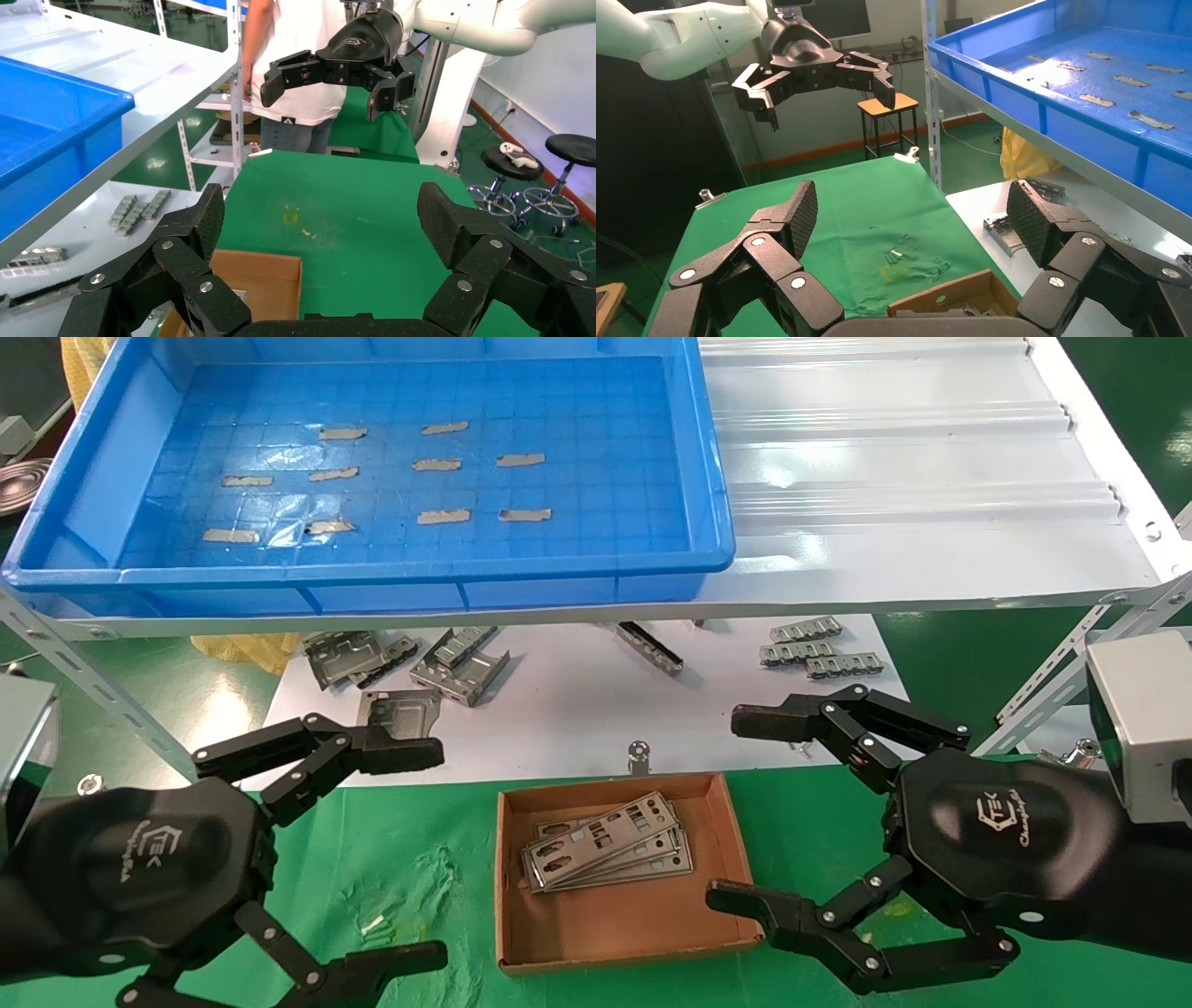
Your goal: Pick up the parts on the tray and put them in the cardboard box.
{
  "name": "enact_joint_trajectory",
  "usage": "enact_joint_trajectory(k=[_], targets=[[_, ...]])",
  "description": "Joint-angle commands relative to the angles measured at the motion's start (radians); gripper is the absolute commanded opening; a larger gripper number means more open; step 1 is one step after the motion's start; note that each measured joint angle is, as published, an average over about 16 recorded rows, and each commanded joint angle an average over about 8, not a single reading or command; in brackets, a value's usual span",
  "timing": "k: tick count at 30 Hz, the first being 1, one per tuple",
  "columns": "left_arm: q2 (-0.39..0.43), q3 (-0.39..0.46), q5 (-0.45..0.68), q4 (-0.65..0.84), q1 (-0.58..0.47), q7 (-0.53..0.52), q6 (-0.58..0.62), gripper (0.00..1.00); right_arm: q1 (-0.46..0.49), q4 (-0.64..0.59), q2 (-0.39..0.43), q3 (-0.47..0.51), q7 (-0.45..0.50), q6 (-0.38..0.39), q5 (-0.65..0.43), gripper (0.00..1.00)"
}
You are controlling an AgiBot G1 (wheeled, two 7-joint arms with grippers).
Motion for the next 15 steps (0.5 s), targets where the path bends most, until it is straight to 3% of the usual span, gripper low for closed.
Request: enact_joint_trajectory(k=[1, 15], targets=[[0.0, 0.0, 0.0, 0.0, 0.0, 0.0, 0.0, 1.0, 0.0, 0.0, 0.0, 0.0, 0.0, 0.0, 0.0, 1.0], [0.0, 0.0, 0.0, 0.0, 0.0, 0.0, 0.0, 1.0, 0.0, 0.0, 0.0, 0.0, 0.0, 0.0, 0.0, 1.0]])
